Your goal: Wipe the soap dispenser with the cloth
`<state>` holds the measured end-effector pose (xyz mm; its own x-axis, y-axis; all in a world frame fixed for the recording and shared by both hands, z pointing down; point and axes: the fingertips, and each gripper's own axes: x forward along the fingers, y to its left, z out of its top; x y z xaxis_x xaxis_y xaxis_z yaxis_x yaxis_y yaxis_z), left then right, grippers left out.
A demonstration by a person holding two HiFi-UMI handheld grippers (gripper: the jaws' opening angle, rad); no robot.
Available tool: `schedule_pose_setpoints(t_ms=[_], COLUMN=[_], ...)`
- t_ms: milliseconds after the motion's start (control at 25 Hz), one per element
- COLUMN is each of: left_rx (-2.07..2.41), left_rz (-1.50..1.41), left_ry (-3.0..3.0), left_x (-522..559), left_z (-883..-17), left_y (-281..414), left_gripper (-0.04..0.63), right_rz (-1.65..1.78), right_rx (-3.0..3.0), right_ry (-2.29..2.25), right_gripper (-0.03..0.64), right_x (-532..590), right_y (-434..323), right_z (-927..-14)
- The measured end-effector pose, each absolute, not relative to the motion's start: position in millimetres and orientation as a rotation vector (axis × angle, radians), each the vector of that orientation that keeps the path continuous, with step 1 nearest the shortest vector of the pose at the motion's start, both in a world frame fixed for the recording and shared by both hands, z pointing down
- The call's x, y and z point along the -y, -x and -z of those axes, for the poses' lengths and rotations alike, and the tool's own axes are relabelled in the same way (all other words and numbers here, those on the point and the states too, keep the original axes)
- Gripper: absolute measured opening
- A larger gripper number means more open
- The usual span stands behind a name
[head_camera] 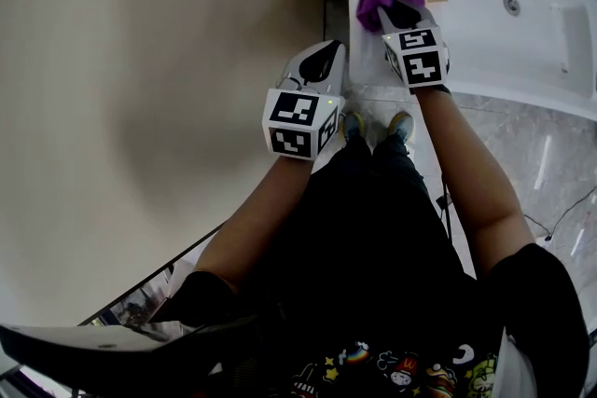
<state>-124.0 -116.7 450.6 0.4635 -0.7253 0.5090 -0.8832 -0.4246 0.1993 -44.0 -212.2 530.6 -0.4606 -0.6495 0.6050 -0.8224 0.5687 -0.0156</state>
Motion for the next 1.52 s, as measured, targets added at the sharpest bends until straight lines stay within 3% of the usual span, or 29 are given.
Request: schedule_pose_setpoints(t_ms=[520, 1080, 1520], left_rx=[1.278, 1.331, 1.258], left_rz=[-0.433, -0.534, -0.497], left_ry=[-2.375, -2.281, -2.325], left_x=[138.0, 118.1, 125.9], left_z=[-428.4, -454.7, -455.0], left_y=[115.4, 167.2, 131.5], left_gripper=[0.0, 0.0, 0.0], right_rz=[-0.349, -0.411, -0.439], right_rx=[2.403, 2.301, 2.242], right_ry=[-1.488, -1.425, -1.428], right_gripper=[0.112, 0.112, 0.112], right_x=[223.1, 240.6, 209.6], right_y=[56.0, 78.3, 33.0], right_z=[-408.8, -491.0, -497.2])
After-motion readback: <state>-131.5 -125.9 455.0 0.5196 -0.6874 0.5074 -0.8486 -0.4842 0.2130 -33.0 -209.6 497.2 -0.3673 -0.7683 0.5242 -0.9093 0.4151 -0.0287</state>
